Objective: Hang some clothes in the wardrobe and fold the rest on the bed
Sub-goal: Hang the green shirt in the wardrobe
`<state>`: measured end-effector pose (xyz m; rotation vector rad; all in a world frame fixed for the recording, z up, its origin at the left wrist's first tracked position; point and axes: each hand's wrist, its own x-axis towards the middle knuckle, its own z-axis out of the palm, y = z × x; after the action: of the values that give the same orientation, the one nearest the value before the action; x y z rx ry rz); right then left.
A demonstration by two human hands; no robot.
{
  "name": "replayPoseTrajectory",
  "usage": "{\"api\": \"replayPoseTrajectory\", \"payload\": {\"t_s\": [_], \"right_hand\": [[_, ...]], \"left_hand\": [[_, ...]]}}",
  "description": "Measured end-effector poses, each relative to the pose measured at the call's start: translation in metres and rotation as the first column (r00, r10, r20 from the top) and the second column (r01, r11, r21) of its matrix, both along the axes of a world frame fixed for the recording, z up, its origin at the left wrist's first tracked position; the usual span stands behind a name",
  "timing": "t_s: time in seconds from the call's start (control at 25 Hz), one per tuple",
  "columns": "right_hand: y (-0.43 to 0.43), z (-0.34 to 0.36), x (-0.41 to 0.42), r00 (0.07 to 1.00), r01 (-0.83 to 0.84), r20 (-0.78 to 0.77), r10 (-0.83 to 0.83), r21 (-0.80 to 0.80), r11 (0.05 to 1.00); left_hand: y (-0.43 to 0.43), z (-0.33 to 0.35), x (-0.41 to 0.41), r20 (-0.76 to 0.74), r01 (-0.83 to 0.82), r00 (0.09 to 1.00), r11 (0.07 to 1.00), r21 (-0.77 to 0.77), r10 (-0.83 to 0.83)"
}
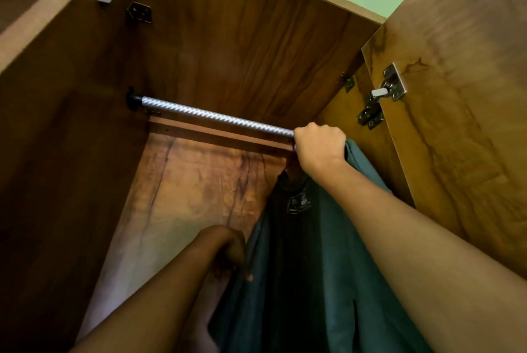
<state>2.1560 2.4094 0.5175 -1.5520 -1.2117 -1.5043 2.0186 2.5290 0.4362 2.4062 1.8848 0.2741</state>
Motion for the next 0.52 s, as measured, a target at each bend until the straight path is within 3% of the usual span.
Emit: {"api": "replayPoseTrajectory", "payload": {"t_s": [0.2, 0.4, 0.48, 0.52], "right_hand": [[-0.004, -0.004, 0.007, 0.998, 0.065, 0.000, -0.065, -0.012, 0.998], [-0.009, -0.012, 0.012, 0.970, 0.199, 0.150, -0.190, -0.047, 0.979], [-0.008, -0.018, 0.013, 0.955, 0.167, 0.264, -0.135, -0.101, 0.981], [-0.007, -0.023, 0.012, 0.967, 0.079, 0.251, -0.032, -0.178, 0.981]], "left_hand": [[0.002, -0.004, 0.008, -0.022, 0.038, 0.999, 0.999, -0.026, -0.039], [-0.013, -0.007, 0.010, -0.026, 0.053, 0.998, 0.998, -0.022, -0.053], [-0.021, -0.009, 0.010, -0.028, 0.056, 0.998, 0.998, -0.024, -0.056], [-0.026, -0.010, 0.011, -0.031, 0.065, 0.997, 0.998, -0.018, -0.065]]}}
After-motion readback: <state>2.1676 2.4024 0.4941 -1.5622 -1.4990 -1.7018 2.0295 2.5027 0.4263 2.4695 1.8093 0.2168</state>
